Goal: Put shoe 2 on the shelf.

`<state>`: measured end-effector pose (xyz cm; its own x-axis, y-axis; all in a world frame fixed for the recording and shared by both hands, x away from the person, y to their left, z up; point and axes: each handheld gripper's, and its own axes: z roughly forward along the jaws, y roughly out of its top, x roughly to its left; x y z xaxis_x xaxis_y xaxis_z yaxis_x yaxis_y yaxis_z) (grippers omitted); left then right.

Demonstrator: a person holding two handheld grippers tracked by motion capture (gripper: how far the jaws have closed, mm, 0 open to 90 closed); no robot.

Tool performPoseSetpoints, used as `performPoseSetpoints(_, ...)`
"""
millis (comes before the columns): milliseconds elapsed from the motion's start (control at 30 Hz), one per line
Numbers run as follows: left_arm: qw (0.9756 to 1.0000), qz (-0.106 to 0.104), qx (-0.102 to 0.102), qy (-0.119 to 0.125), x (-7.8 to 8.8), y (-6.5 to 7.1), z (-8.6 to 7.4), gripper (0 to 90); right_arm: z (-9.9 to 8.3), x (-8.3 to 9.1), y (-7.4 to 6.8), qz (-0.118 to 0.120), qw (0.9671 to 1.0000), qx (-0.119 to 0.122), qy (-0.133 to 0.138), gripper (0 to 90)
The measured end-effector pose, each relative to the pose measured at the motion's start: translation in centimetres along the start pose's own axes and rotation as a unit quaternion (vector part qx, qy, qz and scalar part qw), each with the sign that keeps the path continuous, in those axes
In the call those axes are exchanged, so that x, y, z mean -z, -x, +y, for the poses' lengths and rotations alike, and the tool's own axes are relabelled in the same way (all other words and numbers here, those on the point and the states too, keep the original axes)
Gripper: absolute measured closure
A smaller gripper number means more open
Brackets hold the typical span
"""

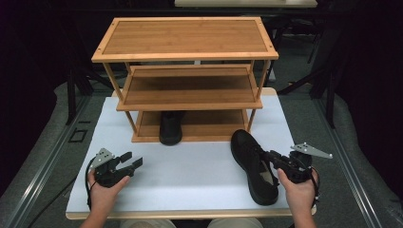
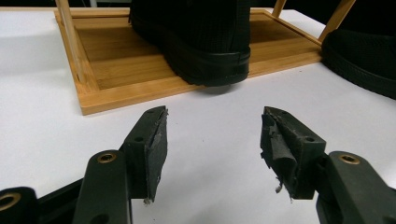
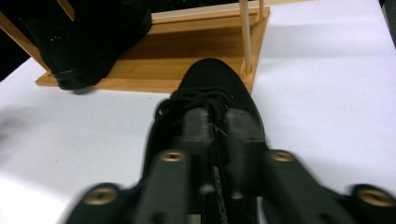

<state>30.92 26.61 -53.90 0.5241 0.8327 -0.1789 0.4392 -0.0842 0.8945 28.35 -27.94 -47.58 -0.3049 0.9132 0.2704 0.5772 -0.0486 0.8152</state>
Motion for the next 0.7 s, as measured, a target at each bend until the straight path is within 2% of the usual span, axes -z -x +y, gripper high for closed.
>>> performPoseSetpoints(33,1.0,0.0,-0.001,-0.002,0.0,0.0,0.0,41.7,0.3,0.0,-0.3,-0.006,0.9999,-0.002,0.009,65.8)
performPoseSetpoints(133,1.0,0.0,-0.001,-0.001,0.1,0.0,0.0,41.7,1.5,0.4,-1.2,-0.01,0.9998,0.018,0.003,52.8)
performPoseSetpoints(167,1.0,0.001,0.0,-0.002,0.2,0.0,0.0,41.6,1.9,0.4,-1.5,-0.01,0.9996,0.025,-0.003,51.2)
performPoseSetpoints(200,1.0,0.001,0.0,-0.002,0.2,-0.1,0.0,41.6,2.5,0.4,-2.0,-0.007,0.9993,0.031,-0.02,48.3)
performPoseSetpoints(233,1.0,0.004,0.0,0.001,0.2,-0.1,0.0,41.6,2.7,0.2,-2.3,-0.006,0.9992,0.034,-0.019,46.4)
performPoseSetpoints(267,1.0,0.004,0.001,0.001,0.2,-0.1,0.0,41.6,3.2,0.0,-2.7,0.0,0.9984,0.042,-0.038,45.3)
performPoseSetpoints(300,1.0,0.002,0.0,0.002,0.2,-0.2,0.0,41.6,3.4,-0.3,-3.0,-0.005,0.9977,0.05,-0.046,44.3)
performPoseSetpoints(400,1.0,0.002,0.001,0.0,0.3,-0.2,0.0,41.5,4.2,-1.2,-3.7,-0.014,0.9916,0.075,-0.104,43.8)
performPoseSetpoints(433,1.0,0.002,0.003,-0.001,0.2,-0.2,0.0,41.4,4.5,-1.5,-3.8,-0.011,0.9883,0.079,-0.13,43.3)
performPoseSetpoints(467,1.0,0.002,0.004,-0.002,0.2,-0.3,0.0,41.3,4.7,-1.8,-4.1,-0.029,0.9846,0.085,-0.15,42.8)
performPoseSetpoints(533,1.0,0.004,0.003,-0.003,0.1,-0.2,0.0,41.4,5.2,-2.5,-4.3,-0.037,0.9762,0.099,-0.19,41.0)
performPoseSetpoints(567,1.0,0.002,0.003,-0.002,0.1,-0.2,0.0,41.3,5.4,-2.9,-4.5,-0.068,0.9707,0.105,-0.205,40.8)
performPoseSetpoints(600,1.0,0.003,0.002,-0.003,0.1,-0.2,0.0,41.3,5.6,-3.1,-4.3,-0.044,0.9668,0.099,-0.231,40.8)
performPoseSetpoints(633,1.0,0.002,0.001,-0.002,0.1,-0.1,0.0,41.3,5.7,-3.5,-4.4,-0.065,0.9622,0.101,-0.244,41.4)
performPoseSetpoints(700,1.0,0.002,0.0,-0.004,0.1,-0.1,0.0,41.3,6.0,-4.2,-4.3,-0.072,0.9503,0.098,-0.287,45.9)
